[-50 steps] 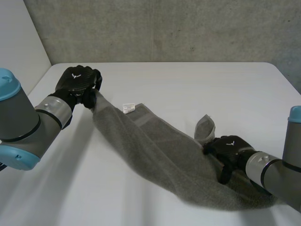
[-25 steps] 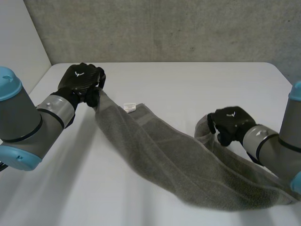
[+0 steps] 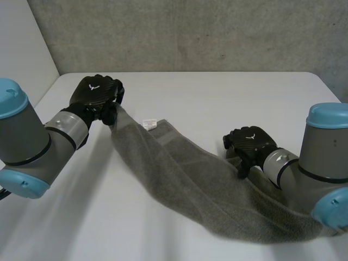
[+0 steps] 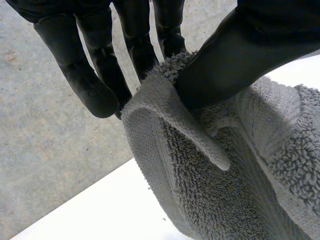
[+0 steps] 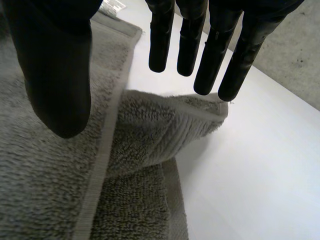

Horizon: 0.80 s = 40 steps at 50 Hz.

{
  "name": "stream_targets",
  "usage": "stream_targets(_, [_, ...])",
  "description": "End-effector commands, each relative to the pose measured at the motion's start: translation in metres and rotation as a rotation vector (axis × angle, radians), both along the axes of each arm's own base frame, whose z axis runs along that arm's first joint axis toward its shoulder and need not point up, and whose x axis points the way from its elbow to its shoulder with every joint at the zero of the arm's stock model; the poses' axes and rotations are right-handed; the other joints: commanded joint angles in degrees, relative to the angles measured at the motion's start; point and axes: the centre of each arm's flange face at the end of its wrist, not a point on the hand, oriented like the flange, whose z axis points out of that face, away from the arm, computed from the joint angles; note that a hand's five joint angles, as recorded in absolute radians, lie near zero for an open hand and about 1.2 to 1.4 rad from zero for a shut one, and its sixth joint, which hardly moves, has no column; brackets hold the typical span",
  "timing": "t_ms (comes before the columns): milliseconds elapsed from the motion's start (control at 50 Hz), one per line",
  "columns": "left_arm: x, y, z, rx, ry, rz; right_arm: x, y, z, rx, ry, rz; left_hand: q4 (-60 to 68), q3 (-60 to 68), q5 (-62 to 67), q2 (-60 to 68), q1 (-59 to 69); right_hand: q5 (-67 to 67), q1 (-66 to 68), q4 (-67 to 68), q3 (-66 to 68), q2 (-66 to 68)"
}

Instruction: Fold the towel.

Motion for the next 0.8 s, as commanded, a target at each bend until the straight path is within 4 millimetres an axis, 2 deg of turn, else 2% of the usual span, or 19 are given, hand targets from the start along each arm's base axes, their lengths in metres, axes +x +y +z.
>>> stream_targets(20, [-0.001,0.000,-0.003,0.006,-0.004,-0.002,0.002,-0.018,-0.009,-0.019,0.020,-0.006,-10.49,-11.74,-21.70,-12.62,-3.62,1.17,-0.08,-0.63,-0.63,-0.97])
stream_targets(200, [-0.001,0.000,-0.003,0.005,-0.005,-0.002,0.006,-0.032,-0.021,-0.045,0.068,0.006,-10.49,-11.74,-21.70,-12.62,-3.62,4.20,2.95,2.40,2.40,2.06])
stream_targets(340, [-0.001,-0.001,-0.002,0.002,-0.002,0.000,0.011,-0.045,-0.026,-0.070,0.088,-0.003,-10.49,-11.74,-21.70,-12.62,-3.62,33.39,32.14,31.59,31.59,31.25])
stream_targets(360, [-0.001,-0.001,-0.002,0.002,-0.002,0.000,0.011,-0.045,-0.026,-0.071,0.088,-0.003,-10.49,-11.74,-21.70,-12.62,-3.62,33.47,32.21,31.67,31.67,31.33])
stream_targets(400, [-0.001,-0.003,0.000,-0.007,0.000,0.000,0.014,-0.050,-0.031,-0.077,0.105,0.007,-10.49,-11.74,-21.70,-12.62,-3.62,52.17,50.92,50.37,50.37,50.03])
stream_targets(480, [-0.003,-0.006,0.005,-0.027,0.005,-0.002,0.018,-0.061,-0.021,-0.128,0.119,0.015,-10.49,-11.74,-21.70,-12.62,-3.62,52.25,51.00,50.45,50.45,50.11])
stream_targets(520, [-0.005,-0.014,0.017,-0.069,0.024,0.001,0.024,-0.075,0.003,-0.210,0.095,0.011,-10.49,-11.74,-21.70,-12.62,-3.62,52.25,51.00,50.45,50.45,50.11])
stream_targets(540, [-0.005,-0.014,0.017,-0.069,0.024,0.001,0.024,-0.075,0.003,-0.210,0.095,0.011,-10.49,-11.74,-21.70,-12.62,-3.62,52.25,51.00,50.45,50.45,50.11])
stream_targets(560, [-0.008,-0.020,0.029,-0.102,0.038,0.004,0.027,-0.086,0.023,-0.274,0.067,-0.005,-10.49,-11.74,-21.70,-12.62,-3.62,52.25,51.00,50.45,50.45,50.11])
stream_targets(580, [-0.008,-0.020,0.029,-0.103,0.038,0.004,0.027,-0.086,0.024,-0.274,0.067,-0.005,-10.49,-11.74,-21.70,-12.62,-3.62,52.25,51.00,50.45,50.45,50.11])
stream_targets(620, [-0.017,-0.025,0.059,-0.178,0.096,-0.009,0.030,-0.104,0.082,-0.437,-0.008,-0.066,-10.49,-11.74,-21.70,-12.62,-3.62,52.25,51.00,50.45,50.45,50.11])
stream_targets(640, [-0.017,-0.025,0.060,-0.178,0.096,-0.009,0.030,-0.104,0.083,-0.438,-0.008,-0.066,-10.49,-11.74,-21.70,-12.62,-3.62,52.25,51.00,50.45,50.45,50.11])
stream_targets(680, [-0.024,-0.028,0.098,-0.255,0.197,-0.009,0.025,-0.106,0.160,-0.618,-0.126,-0.155,-10.49,-11.74,-21.70,-12.62,-3.62,52.25,51.00,50.45,50.45,50.11])
stream_targets(700, [-0.024,-0.028,0.098,-0.255,0.197,-0.008,0.025,-0.106,0.160,-0.619,-0.127,-0.156,-10.49,-11.74,-21.70,-12.62,-3.62,52.25,51.00,50.45,50.45,50.11])
stream_targets(720, [-0.022,-0.031,0.118,-0.289,0.259,0.015,0.019,-0.104,0.195,-0.699,-0.197,-0.192,-10.49,-11.74,-21.70,-12.62,-3.62,52.25,51.00,50.45,50.45,50.11])
stream_targets(740, [-0.022,-0.031,0.118,-0.290,0.260,0.015,0.019,-0.104,0.195,-0.700,-0.198,-0.192,-10.49,-11.74,-21.70,-12.62,-3.62,52.25,51.00,50.45,50.45,50.11])
stream_targets(760, [-0.018,-0.034,0.136,-0.314,0.326,0.047,0.015,-0.101,0.218,-0.759,-0.251,-0.207,-10.49,-11.74,-21.70,-12.62,-3.62,52.25,51.00,50.45,50.45,50.11])
stream_targets(780, [-0.014,-0.034,0.152,-0.337,0.392,0.076,0.013,-0.099,0.229,-0.789,-0.281,-0.208,-10.49,-11.74,-21.70,-12.62,-3.62,52.25,51.00,50.45,50.45,50.11])
stream_targets(800, [-0.014,-0.034,0.153,-0.337,0.393,0.077,0.013,-0.099,0.229,-0.789,-0.281,-0.208,-10.49,-11.74,-21.70,-12.62,-3.62,52.25,51.00,50.45,50.45,50.11])
